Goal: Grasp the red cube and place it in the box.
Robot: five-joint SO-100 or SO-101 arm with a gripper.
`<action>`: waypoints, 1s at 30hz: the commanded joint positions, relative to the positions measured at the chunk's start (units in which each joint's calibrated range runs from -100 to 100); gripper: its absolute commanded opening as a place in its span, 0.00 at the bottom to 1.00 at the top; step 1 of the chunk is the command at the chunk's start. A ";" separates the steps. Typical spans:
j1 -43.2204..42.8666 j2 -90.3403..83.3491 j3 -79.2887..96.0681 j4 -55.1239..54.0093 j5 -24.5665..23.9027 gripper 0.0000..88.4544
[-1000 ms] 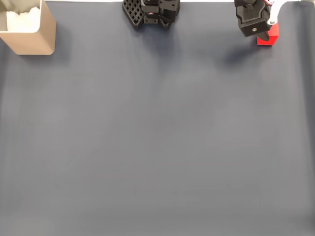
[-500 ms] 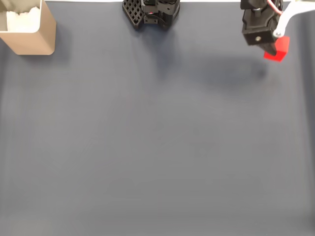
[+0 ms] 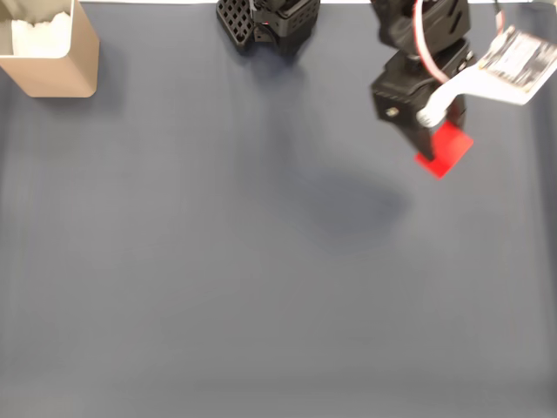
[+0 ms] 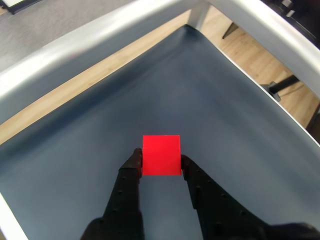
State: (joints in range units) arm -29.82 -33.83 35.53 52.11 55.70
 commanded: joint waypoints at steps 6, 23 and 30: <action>12.14 -1.10 -7.07 4.29 -0.39 0.02; 37.56 -2.48 -10.72 8.30 -1.95 0.02; 46.65 -3.35 -10.81 9.12 -3.42 0.01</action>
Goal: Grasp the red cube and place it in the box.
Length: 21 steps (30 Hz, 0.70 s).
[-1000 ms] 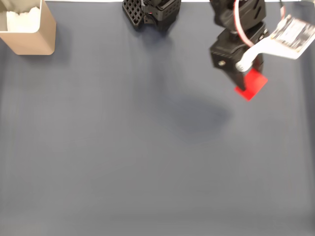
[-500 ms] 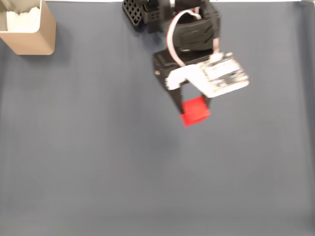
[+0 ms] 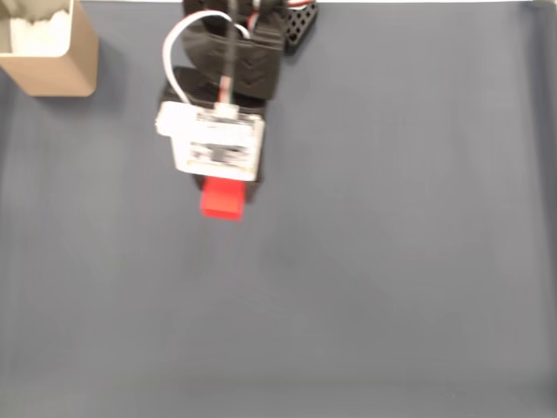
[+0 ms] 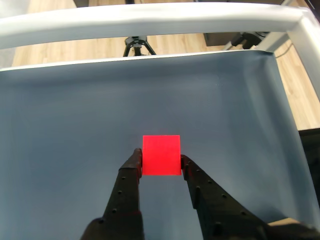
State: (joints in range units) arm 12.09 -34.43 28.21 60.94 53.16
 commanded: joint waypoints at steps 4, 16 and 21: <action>10.00 -3.26 -3.30 0.37 -0.98 0.01; 22.99 -4.99 -3.12 0.37 -1.86 0.00; 28.04 -5.60 -3.12 0.37 -1.90 0.00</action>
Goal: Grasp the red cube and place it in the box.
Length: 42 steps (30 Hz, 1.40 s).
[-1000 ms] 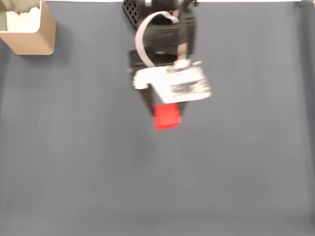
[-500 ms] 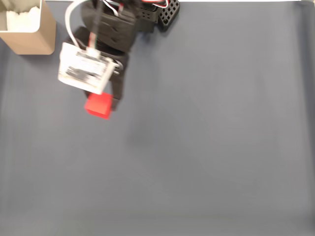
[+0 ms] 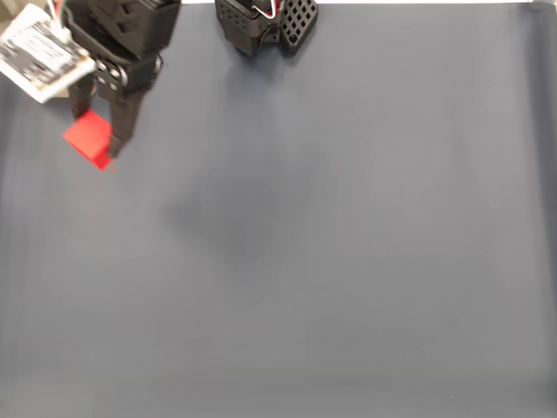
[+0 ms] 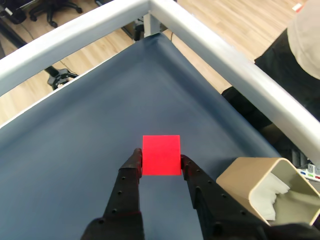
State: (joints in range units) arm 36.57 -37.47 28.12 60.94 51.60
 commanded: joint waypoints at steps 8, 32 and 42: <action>10.94 -3.08 -2.94 0.04 -0.54 0.00; 27.35 -4.03 -0.47 -0.69 -2.34 0.00; 32.32 -4.55 3.18 -2.58 -2.54 0.00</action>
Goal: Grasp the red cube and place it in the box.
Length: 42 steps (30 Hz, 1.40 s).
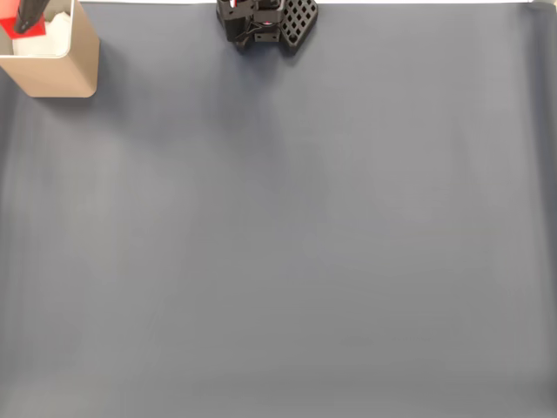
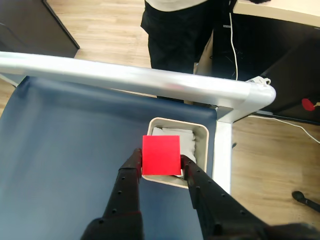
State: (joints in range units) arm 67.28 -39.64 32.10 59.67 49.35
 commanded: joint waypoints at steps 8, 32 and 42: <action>3.60 -3.51 1.39 -1.80 -0.34 0.00; 3.24 -4.46 2.12 -3.03 -0.59 0.00; 3.03 -3.94 2.12 -4.09 -0.93 0.22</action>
State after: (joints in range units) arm 70.70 -42.25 35.17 56.96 48.82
